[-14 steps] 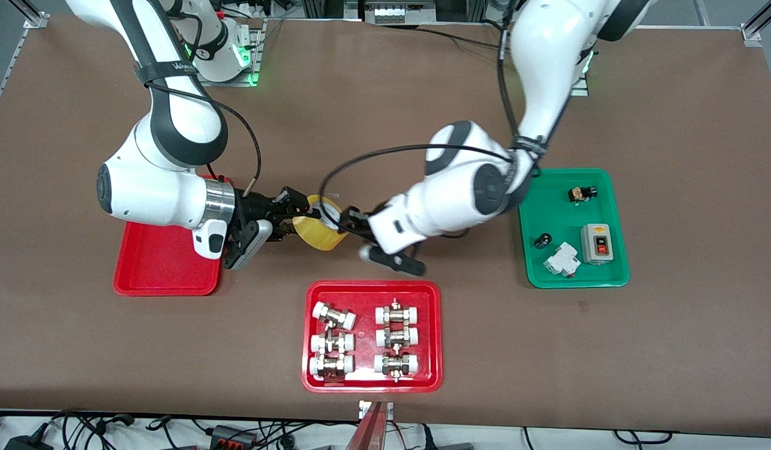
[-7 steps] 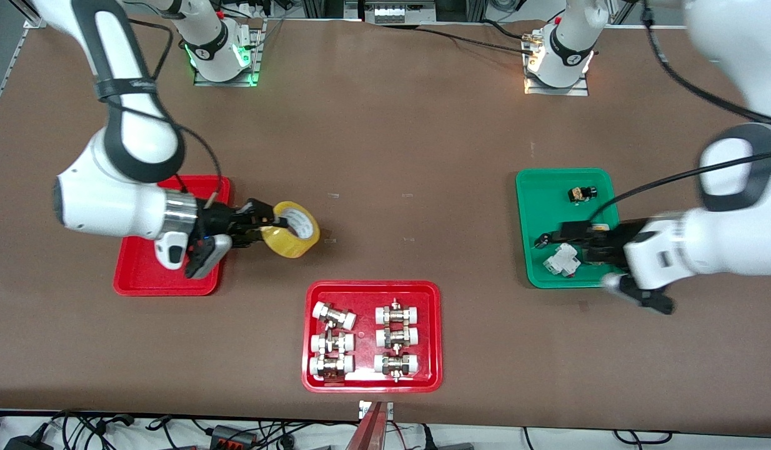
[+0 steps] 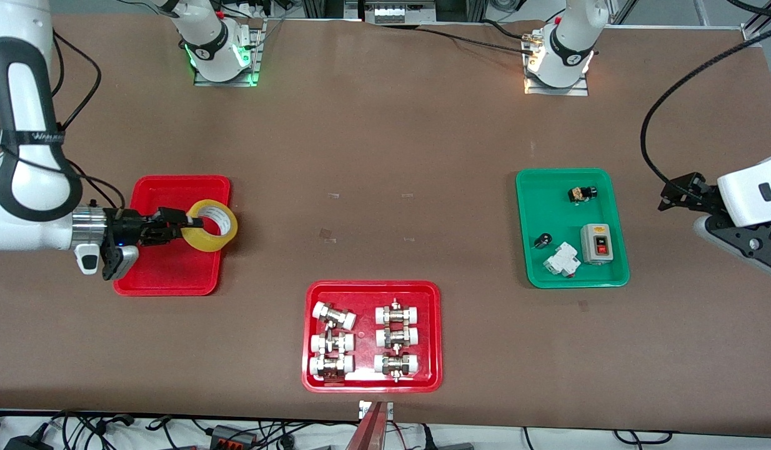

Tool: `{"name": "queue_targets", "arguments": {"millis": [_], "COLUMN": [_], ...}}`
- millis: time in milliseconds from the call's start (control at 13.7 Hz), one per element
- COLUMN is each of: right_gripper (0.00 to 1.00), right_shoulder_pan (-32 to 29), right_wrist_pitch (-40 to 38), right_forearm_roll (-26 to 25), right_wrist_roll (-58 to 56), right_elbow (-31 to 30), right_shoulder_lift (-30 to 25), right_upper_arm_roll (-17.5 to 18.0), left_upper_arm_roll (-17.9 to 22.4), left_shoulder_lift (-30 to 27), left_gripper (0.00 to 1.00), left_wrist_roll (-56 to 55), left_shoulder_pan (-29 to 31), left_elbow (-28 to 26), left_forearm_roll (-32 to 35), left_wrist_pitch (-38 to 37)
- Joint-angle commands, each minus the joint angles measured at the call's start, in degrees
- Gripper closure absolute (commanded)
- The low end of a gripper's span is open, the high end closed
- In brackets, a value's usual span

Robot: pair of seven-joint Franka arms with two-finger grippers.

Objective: Left arm passes tape to right arm into tray
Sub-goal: 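Lower the tape into the empty red tray and open the right gripper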

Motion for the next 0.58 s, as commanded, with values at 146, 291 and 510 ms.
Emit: {"name": "queue_targets", "arguments": {"millis": [146, 291, 510], "right_gripper": [1.00, 0.95, 0.00], "right_shoulder_pan": [-5.0, -5.0, -4.0], "right_wrist_pitch": [-1.0, -0.4, 4.3], "right_forearm_roll": [-4.0, -6.4, -12.7], "right_wrist_roll": [-10.2, -10.2, -10.5], "right_elbow": [0.7, 0.7, 0.7], "right_shoulder_lift": [5.3, 5.4, 5.4], "right_upper_arm_roll": [1.1, 1.1, 1.1], "left_upper_arm_roll": [-1.7, -1.8, -1.9], "left_shoulder_lift": [-16.3, -17.7, -20.1], "left_gripper": [0.00, 0.00, 0.00], "left_wrist_roll": [-20.9, -21.0, -21.2], "left_shoulder_pan": [0.4, 1.2, 1.2], "left_elbow": [-25.7, -27.8, -30.2], "left_forearm_roll": [-3.4, -3.5, -3.4], "left_wrist_pitch": [9.3, 10.8, 11.7]}}
